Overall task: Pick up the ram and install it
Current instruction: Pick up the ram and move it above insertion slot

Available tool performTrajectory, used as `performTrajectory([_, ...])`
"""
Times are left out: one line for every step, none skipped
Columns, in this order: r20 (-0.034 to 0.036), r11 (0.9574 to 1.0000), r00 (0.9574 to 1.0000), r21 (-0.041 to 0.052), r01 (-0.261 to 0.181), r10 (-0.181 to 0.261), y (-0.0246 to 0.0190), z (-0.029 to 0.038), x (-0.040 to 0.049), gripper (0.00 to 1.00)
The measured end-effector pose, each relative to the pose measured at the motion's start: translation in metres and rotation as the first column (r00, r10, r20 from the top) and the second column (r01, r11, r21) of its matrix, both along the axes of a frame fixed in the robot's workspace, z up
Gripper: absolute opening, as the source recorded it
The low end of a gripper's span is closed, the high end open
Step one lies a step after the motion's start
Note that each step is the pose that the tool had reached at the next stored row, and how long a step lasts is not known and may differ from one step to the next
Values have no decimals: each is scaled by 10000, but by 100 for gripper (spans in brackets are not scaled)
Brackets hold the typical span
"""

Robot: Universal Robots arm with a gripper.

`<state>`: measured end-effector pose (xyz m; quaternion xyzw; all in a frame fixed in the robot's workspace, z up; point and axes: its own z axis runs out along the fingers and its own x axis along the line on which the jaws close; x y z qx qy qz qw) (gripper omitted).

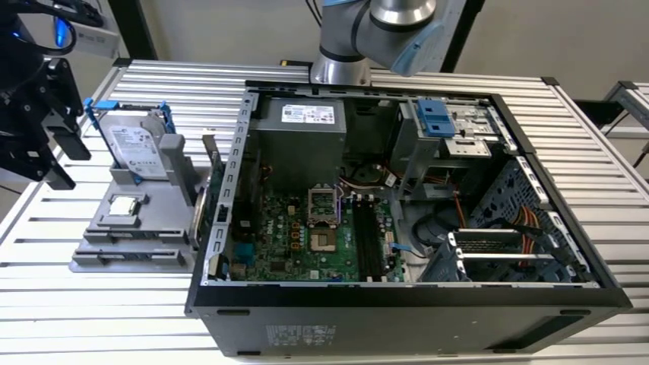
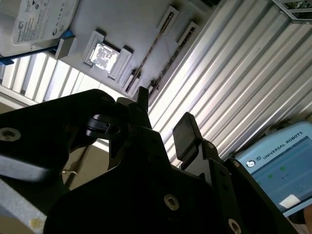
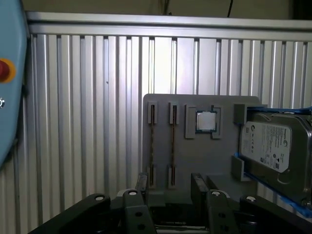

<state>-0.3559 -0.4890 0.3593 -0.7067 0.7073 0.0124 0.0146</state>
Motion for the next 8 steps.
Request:
performTrajectory([0,10000,10000,0,0,0,0,-3,0,100])
performTrajectory([0,10000,10000,0,0,0,0,-5,0,100])
performTrajectory([0,10000,10000,0,0,0,0,-8,0,100])
performTrajectory([1,10000,10000,0,0,0,0,-11,0,100])
performTrajectory([0,10000,10000,0,0,0,0,-14,0,100])
performTrajectory([0,10000,10000,-1,0,0,0,-17,0,100])
performTrajectory([0,10000,10000,-1,0,0,0,-21,0,100])
performTrajectory([0,10000,10000,-1,0,0,0,-24,0,100])
